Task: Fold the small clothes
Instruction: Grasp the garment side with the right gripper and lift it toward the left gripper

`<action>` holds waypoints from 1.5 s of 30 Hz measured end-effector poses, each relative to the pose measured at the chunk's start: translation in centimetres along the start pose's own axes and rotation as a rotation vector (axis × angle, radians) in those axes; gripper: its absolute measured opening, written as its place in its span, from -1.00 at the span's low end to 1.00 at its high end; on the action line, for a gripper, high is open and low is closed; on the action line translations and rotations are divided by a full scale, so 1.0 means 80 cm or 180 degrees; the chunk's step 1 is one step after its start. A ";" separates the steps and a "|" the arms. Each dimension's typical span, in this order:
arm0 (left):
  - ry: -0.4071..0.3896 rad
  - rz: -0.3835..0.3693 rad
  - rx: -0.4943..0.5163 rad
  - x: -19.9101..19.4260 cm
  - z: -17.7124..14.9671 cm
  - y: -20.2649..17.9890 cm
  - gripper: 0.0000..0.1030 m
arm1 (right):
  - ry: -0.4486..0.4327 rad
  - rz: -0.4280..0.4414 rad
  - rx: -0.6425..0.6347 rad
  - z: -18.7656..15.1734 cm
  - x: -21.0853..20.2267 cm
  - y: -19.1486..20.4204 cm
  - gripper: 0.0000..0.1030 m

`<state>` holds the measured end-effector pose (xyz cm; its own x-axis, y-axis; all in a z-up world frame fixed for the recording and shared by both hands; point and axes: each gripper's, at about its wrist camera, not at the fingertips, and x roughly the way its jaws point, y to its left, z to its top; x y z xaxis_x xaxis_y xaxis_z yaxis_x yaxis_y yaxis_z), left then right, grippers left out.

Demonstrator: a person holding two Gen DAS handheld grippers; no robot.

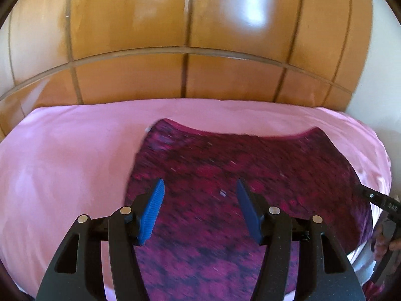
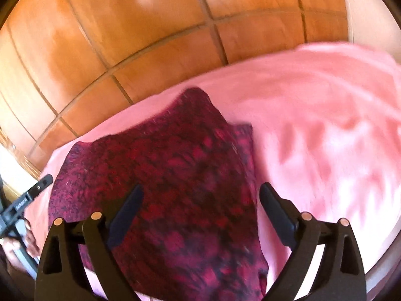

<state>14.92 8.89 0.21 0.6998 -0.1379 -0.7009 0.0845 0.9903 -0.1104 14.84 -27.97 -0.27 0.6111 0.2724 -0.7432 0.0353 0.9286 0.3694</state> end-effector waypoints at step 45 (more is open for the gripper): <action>0.0242 -0.0455 0.0202 0.043 -0.043 -0.070 0.21 | 0.0825 0.0741 0.0537 -0.048 0.020 -0.035 0.43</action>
<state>14.39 2.77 -4.04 0.6219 -0.2760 -0.7329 0.2257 0.9593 -0.1697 12.68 -29.12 -4.65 0.3987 0.5457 -0.7370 0.0620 0.7858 0.6153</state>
